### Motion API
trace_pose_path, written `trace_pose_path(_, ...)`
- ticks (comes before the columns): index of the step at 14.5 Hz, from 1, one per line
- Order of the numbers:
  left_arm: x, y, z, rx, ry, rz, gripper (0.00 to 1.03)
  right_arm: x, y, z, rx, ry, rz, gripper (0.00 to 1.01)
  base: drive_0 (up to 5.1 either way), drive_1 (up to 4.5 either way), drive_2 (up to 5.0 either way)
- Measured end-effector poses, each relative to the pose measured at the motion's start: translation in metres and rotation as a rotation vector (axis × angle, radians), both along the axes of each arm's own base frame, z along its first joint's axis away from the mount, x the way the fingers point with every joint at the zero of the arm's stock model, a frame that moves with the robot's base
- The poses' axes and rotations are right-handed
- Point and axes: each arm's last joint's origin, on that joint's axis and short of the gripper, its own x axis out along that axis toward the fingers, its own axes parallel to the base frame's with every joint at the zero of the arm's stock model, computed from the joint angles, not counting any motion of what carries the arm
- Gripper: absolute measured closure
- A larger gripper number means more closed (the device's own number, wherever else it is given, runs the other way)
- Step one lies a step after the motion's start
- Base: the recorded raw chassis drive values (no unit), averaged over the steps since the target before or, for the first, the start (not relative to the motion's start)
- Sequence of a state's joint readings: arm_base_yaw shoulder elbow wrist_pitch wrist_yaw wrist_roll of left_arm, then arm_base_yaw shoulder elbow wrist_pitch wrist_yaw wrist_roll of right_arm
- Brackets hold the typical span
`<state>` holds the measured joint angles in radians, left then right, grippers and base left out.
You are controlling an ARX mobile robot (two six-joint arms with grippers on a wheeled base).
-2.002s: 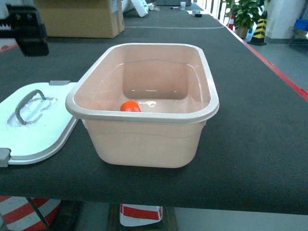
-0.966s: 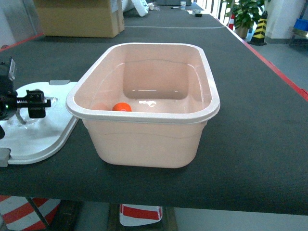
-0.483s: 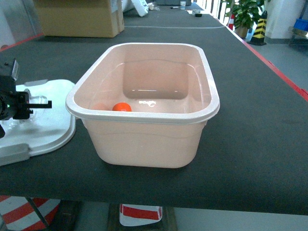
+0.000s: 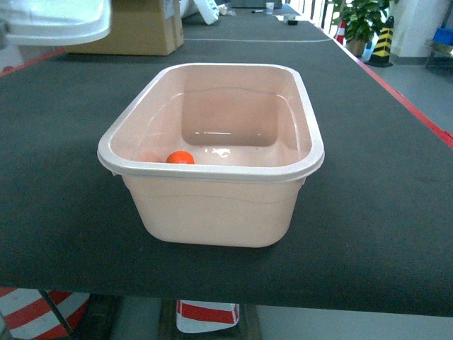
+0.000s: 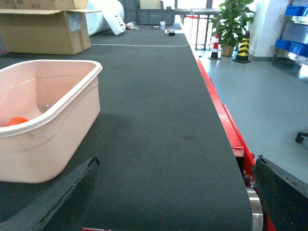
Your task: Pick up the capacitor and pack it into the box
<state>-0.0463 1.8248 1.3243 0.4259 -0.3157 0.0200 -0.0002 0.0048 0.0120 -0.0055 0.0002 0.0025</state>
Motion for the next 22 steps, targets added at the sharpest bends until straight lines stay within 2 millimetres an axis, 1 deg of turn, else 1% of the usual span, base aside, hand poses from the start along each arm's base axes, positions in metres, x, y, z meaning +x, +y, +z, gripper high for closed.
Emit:
trace_pose_path(1, -0.003, -0.028, 0.005, -0.012, -0.011, -0.063, 1.01, 0.0, 0.0, 0.0, 0.0, 0.0, 0.0, 0.03, 0.0, 0.0, 0.0)
trace_pose_path(4, -0.02, -0.118, 0.004, -0.012, -0.012, -0.209, 1.01, 0.0, 0.0, 0.0, 0.0, 0.0, 0.0, 0.03, 0.0, 0.0, 0.0)
trace_pose_path(6, -0.033, -0.155, 0.003, -0.015, -0.008, -0.291, 1.01, 0.0, 0.0, 0.0, 0.0, 0.0, 0.0, 0.03, 0.0, 0.0, 0.0)
trace_pose_path(7, -0.038, -0.17, -0.001, -0.011, 0.003, -0.317, 1.01, 0.0, 0.0, 0.0, 0.0, 0.0, 0.0, 0.03, 0.0, 0.0, 0.0)
trace_pose_path(8, -0.043, -0.179, -0.007, -0.008, 0.019, -0.335, 1.01, 0.0, 0.0, 0.0, 0.0, 0.0, 0.0, 0.03, 0.0, 0.0, 0.0)
trace_pose_path(10, -0.053, -0.193, -0.024, -0.002, 0.065, -0.335, 1.01, 0.0, 0.0, 0.0, 0.0, 0.0, 0.0, 0.03, 0.0, 0.0, 0.0)
trace_pose_path(11, -0.053, -0.197, -0.033, -0.008, 0.088, -0.339, 1.01, 0.0, 0.0, 0.0, 0.0, 0.0, 0.0, 0.03, 0.0, 0.0, 0.0)
trace_pose_path(12, -0.051, -0.199, -0.05, -0.012, 0.118, -0.333, 1.01, 0.0, 0.0, 0.0, 0.0, 0.0, 0.0, 0.03, 0.0, 0.0, 0.0)
trace_pose_path(15, -0.047, -0.2, -0.078, -0.012, 0.172, -0.308, 1.01, 0.0, 0.0, 0.0, 0.0, 0.0, 0.0, 0.03, 0.0, 0.0, 0.0)
trace_pose_path(17, -0.047, -0.2, -0.081, -0.019, 0.176, -0.319, 1.0, 0.0, 0.0, 0.0, 0.0, 0.0, 0.0, 0.03, 0.0, 0.0, 0.0)
trace_pose_path(18, -0.049, -0.202, -0.084, -0.021, 0.184, -0.329, 0.86, 0.0, 0.0, 0.0, 0.0, 0.0, 0.0, 0.03, 0.0, 0.0, 0.0)
trace_pose_path(19, -0.051, -0.202, -0.086, -0.019, 0.191, -0.333, 0.89, 0.0, 0.0, 0.0, 0.0, 0.0, 0.0, 0.03, 0.0, 0.0, 0.0)
trace_pose_path(20, -0.052, -0.202, -0.087, -0.024, 0.196, -0.334, 0.99, 0.0, 0.0, 0.0, 0.0, 0.0, 0.0, 0.03, 0.0, 0.0, 0.0)
trace_pose_path(21, -0.055, -0.201, -0.086, -0.029, 0.2, -0.347, 1.01, 0.0, 0.0, 0.0, 0.0, 0.0, 0.0, 0.03, 0.0, 0.0, 0.0)
trace_pose_path(22, -0.057, -0.2, -0.085, -0.032, 0.197, -0.357, 0.99, 0.0, 0.0, 0.0, 0.0, 0.0, 0.0, 0.03, 0.0, 0.0, 0.0)
